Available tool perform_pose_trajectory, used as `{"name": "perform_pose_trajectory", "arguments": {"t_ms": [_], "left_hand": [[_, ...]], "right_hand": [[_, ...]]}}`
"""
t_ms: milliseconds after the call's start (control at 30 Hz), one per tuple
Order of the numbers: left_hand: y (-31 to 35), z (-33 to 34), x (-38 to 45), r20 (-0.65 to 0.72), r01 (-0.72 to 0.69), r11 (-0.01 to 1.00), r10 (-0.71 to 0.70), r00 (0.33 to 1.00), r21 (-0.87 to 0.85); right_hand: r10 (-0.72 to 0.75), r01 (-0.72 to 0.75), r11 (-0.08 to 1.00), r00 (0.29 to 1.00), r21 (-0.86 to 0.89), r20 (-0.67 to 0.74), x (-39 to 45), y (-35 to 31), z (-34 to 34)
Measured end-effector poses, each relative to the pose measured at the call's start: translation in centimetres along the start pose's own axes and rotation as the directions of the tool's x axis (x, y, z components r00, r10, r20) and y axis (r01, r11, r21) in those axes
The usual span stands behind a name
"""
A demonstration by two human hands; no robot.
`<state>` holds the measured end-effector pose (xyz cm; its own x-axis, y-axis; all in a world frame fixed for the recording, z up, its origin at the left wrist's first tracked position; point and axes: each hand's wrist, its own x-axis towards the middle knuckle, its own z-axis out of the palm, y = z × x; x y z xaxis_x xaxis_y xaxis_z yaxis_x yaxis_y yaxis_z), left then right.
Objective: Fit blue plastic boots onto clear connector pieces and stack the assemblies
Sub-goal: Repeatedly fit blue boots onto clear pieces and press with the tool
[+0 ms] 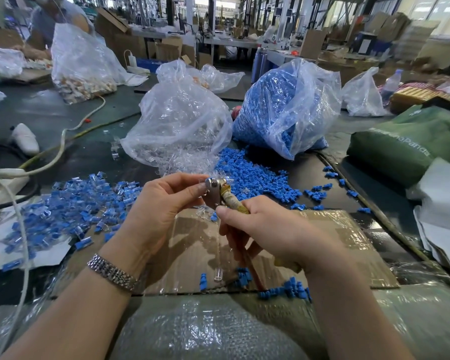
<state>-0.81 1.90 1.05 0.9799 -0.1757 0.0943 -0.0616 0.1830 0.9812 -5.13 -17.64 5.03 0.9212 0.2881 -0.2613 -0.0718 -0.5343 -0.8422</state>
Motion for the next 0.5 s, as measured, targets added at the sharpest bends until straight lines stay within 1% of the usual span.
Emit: {"name": "perform_pose_trajectory", "arguments": {"t_ms": [67,133,167,200,233,267,300,333,400,433,467,500], "left_hand": [[-0.1,-0.3,0.2,-0.017,-0.064,0.998,0.064,0.998,0.006],[-0.3,-1.0,0.4,-0.105,-0.099,0.994,0.103,0.989,0.051],[-0.4,-1.4,0.6,-0.181,-0.103,0.985,0.127,0.975,0.138],[-0.5,-2.0,0.8,-0.271,-0.087,0.956,0.166,0.948,0.279],[-0.7,-2.6,0.9,-0.361,-0.04,0.896,0.218,0.907,0.442],[-0.7,-3.1,1.0,-0.434,0.032,0.815,0.275,0.858,0.579],[-0.6,-3.5,1.0,-0.481,0.105,0.729,0.329,0.812,0.676],[-0.5,-3.7,1.0,-0.5,0.168,0.646,0.374,0.781,0.745],[-0.3,-3.7,0.8,-0.502,0.269,0.508,0.405,0.764,0.818],[-0.2,-3.4,0.7,-0.495,0.294,0.465,0.402,0.77,0.835],[-0.1,-3.2,0.7,-0.476,0.289,0.442,0.402,0.782,0.849],[-0.2,-2.9,0.6,-0.438,0.254,0.431,0.408,0.801,0.866]], "right_hand": [[0.0,0.001,1.0,1.0,0.01,-0.005,-0.1,0.1,-0.4],[0.015,-0.018,0.999,0.998,-0.044,-0.067,-0.5,0.4,-1.2],[0.027,-0.038,0.995,0.992,-0.09,-0.124,-0.7,0.6,-1.6],[0.041,-0.072,0.986,0.979,-0.151,-0.2,-0.9,1.0,-2.1],[0.061,-0.131,0.964,0.956,-0.231,-0.288,-0.9,1.5,-2.7],[0.084,-0.212,0.925,0.923,-0.314,-0.375,-0.8,2.1,-3.2],[0.111,-0.301,0.875,0.888,-0.379,-0.447,-0.7,2.8,-3.6],[0.144,-0.381,0.828,0.853,-0.411,-0.501,-0.6,3.5,-3.8],[0.204,-0.488,0.761,0.806,-0.428,-0.556,-0.3,4.7,-3.8],[0.221,-0.518,0.736,0.792,-0.435,-0.569,-0.1,5.2,-3.7],[0.232,-0.538,0.716,0.785,-0.446,-0.575,0.0,5.5,-3.5],[0.237,-0.548,0.699,0.783,-0.458,-0.575,0.2,5.7,-3.3]]}}
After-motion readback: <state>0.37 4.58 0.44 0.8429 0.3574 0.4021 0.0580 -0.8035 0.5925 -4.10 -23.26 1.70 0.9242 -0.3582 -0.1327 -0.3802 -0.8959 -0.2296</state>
